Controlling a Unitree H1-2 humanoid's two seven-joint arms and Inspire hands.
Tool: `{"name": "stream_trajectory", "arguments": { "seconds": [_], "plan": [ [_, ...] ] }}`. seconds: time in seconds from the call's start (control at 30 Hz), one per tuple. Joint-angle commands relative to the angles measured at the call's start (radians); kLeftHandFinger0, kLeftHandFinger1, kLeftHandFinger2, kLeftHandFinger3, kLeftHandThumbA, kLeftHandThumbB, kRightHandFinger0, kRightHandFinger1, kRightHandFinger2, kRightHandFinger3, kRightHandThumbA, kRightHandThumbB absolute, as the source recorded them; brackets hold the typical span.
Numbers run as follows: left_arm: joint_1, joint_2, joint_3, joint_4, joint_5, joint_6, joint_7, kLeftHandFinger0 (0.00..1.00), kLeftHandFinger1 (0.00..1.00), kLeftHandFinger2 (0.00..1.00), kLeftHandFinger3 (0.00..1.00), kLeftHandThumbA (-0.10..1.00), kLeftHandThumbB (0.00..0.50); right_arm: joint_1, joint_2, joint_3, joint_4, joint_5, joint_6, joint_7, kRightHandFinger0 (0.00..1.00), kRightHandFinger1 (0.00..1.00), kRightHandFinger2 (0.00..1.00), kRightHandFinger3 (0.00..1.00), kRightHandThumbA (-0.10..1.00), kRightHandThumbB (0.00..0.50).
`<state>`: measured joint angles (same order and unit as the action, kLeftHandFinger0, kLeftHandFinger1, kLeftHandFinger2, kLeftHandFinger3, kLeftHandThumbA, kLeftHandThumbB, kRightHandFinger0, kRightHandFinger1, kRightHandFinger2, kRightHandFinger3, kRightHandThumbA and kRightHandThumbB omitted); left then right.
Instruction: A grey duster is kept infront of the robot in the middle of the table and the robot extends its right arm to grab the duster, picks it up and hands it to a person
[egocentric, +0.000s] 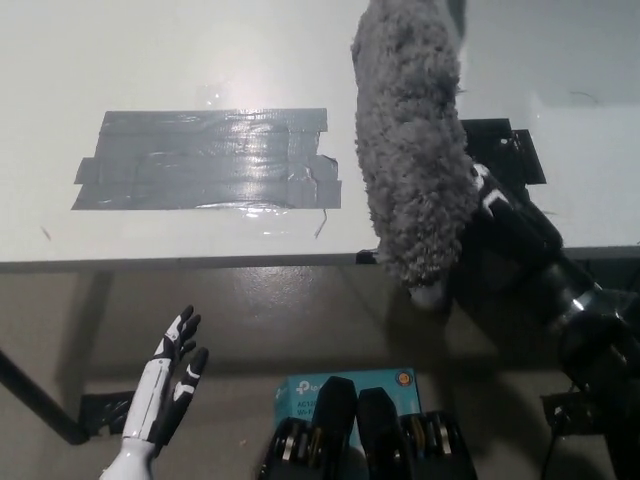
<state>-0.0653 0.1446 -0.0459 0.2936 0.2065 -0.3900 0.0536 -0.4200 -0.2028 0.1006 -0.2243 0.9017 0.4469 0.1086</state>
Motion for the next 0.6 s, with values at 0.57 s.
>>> {"name": "stream_trajectory", "arguments": {
  "seconds": [0.57],
  "plan": [
    [0.033,0.014,-0.002,-0.004,-0.015,-0.042,-0.009,1.00,1.00,1.00,1.00,1.00,0.366,0.419,0.016,0.013,0.053,-0.538,-0.442,0.056,1.00,1.00,1.00,1.00,0.97,0.381]
  ]
}}
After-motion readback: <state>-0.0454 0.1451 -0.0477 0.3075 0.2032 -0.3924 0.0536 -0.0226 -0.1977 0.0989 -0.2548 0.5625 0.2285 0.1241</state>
